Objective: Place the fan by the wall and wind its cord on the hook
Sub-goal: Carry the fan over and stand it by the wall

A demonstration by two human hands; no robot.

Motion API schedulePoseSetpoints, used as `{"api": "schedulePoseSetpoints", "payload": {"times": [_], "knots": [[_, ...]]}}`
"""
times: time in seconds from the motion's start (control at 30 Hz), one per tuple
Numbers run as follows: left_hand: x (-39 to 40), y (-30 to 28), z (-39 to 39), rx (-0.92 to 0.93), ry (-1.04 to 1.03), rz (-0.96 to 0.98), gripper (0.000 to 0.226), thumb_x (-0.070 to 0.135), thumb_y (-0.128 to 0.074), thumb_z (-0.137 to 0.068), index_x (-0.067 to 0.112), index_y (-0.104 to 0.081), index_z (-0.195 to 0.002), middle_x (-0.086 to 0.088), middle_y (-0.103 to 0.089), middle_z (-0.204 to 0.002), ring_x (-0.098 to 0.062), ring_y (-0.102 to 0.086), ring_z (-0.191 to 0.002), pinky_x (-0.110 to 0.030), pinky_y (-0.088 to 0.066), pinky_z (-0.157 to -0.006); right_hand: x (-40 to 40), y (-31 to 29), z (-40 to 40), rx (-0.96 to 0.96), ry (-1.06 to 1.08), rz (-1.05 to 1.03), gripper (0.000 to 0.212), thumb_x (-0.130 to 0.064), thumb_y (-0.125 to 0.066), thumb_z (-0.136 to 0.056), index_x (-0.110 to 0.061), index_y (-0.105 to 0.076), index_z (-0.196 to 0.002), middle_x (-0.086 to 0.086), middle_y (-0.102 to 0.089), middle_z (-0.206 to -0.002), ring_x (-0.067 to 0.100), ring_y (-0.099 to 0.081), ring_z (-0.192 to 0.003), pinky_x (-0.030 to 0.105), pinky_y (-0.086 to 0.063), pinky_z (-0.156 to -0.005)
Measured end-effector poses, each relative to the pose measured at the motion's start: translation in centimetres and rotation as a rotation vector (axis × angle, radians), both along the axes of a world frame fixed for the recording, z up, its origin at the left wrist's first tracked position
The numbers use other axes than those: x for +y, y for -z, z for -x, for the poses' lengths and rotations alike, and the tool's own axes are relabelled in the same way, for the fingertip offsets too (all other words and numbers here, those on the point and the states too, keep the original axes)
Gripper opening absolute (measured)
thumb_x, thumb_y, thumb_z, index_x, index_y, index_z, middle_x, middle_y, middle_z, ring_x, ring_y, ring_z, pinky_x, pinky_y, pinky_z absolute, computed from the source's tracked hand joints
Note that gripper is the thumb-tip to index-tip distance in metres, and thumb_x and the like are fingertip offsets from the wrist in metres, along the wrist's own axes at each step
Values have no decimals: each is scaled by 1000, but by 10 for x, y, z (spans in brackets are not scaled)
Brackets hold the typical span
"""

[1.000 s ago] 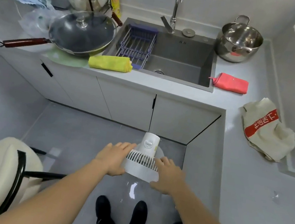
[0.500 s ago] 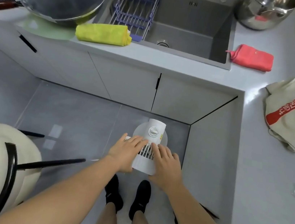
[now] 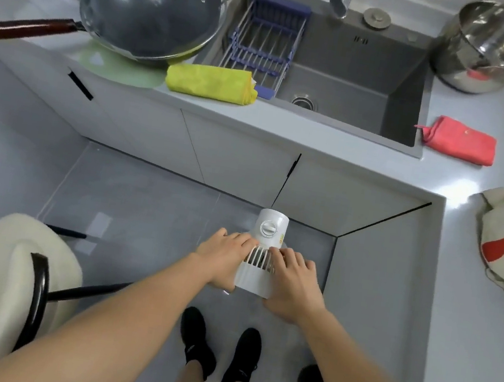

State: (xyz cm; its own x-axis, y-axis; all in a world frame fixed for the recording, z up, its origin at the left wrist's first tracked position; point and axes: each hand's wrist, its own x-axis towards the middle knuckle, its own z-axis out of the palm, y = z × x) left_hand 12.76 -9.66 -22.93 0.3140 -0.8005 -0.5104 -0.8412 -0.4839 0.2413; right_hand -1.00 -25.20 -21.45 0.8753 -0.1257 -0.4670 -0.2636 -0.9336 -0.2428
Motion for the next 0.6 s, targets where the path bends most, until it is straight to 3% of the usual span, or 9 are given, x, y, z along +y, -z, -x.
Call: {"api": "schedulePoseSetpoints", "payload": {"times": [0.13,0.2,0.37,0.47,0.6], "knots": [[21,-15,-30,45,-61,-10,96,46,-82,-58,20,-39,-140,3,-49,-127,-19,-55,-117,-40,-41,-100,15,-22,-35,7,-50,-22,118,-89,-38,-54,-22,-36,-150,-3,-46,-137,23,-47,-124,38,-36,-102],[29,-24,-42,49,-85,-14,96,48,-82,-58,21,-40,-140,3,-50,-124,-19,-57,-114,-39,-40,-100,22,-31,-51,-4,-68,-48,121,-93,-35,-52,-21,-39,-149,-2,-47,-136,24,-48,-124,38,-37,-104],[72,-50,-74,87,-171,-64,100,46,-85,-59,18,-40,-144,2,-50,-127,-21,-54,-116,-39,-37,-105,50,-49,-101,51,-213,-49,102,-70,-64,-71,-20,-33,-154,-1,-46,-139,23,-48,-130,38,-36,-109],[104,-60,-93,117,-260,-77,104,51,-82,-54,23,-39,-143,5,-47,-121,-26,-54,-111,-43,-43,-103,74,-60,-134,106,-289,-52,101,-67,-68,-72,-21,-32,-154,0,-47,-137,25,-49,-129,39,-38,-109],[149,-83,-119,105,-315,-104,91,49,-82,-57,22,-44,-135,6,-45,-109,-26,-51,-99,-42,-45,-97,110,-85,-182,197,-390,-57,102,-52,-78,-67,-20,-33,-153,3,-47,-135,28,-52,-123,41,-47,-101]]}}
